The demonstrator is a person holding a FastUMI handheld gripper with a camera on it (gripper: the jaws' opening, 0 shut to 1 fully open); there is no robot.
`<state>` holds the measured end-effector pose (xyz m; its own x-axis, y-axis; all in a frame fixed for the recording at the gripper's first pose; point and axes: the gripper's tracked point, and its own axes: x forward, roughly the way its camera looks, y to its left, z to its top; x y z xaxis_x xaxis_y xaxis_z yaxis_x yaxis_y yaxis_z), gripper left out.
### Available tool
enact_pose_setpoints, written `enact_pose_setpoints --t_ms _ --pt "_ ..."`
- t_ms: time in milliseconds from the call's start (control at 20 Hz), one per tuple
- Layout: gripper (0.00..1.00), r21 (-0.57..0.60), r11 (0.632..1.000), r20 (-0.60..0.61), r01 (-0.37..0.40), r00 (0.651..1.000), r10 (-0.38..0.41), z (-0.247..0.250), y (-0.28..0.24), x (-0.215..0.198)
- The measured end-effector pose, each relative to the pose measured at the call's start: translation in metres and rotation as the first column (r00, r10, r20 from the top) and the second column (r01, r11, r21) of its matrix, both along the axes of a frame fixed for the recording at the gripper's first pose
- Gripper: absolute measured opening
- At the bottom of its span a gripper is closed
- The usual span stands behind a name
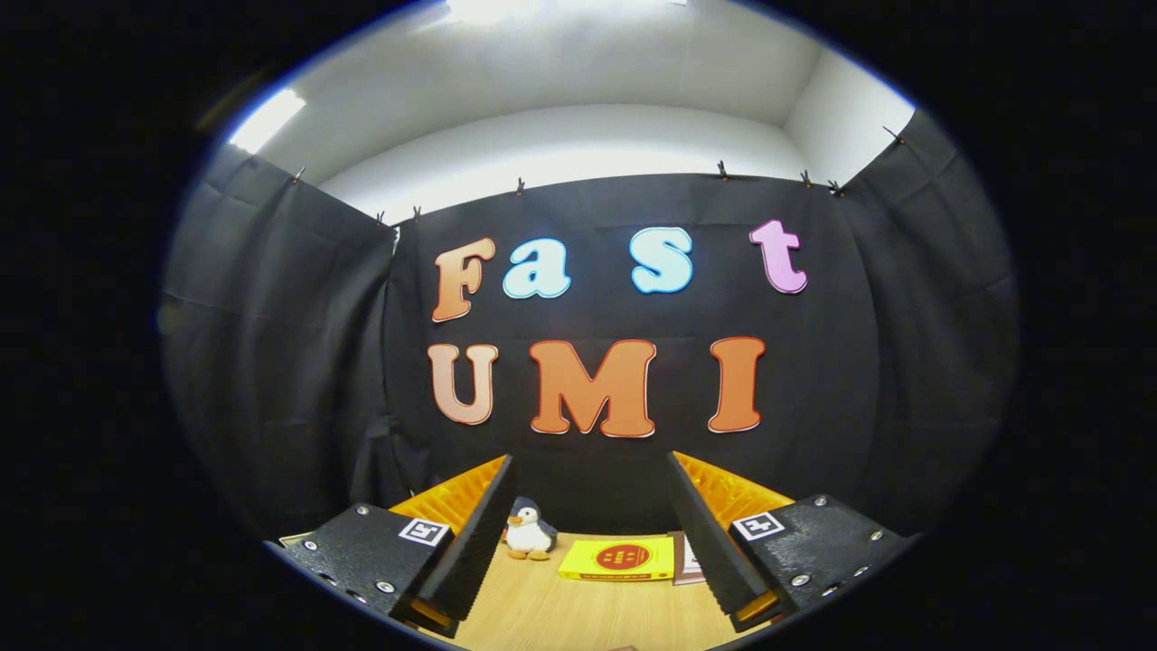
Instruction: Open the storage box then place both shoes into the box .Put the left shoe in first, then the right shoe, with the right side of both shoes facing outward in a uniform manner.
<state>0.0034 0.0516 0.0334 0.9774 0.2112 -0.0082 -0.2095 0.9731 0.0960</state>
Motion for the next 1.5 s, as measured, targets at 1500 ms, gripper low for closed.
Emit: enact_pose_setpoints --t_ms 1500 --pt "1.0 -0.042 0.995 0.076 0.092 0.993 -0.089 -0.004 -0.034 0.0"
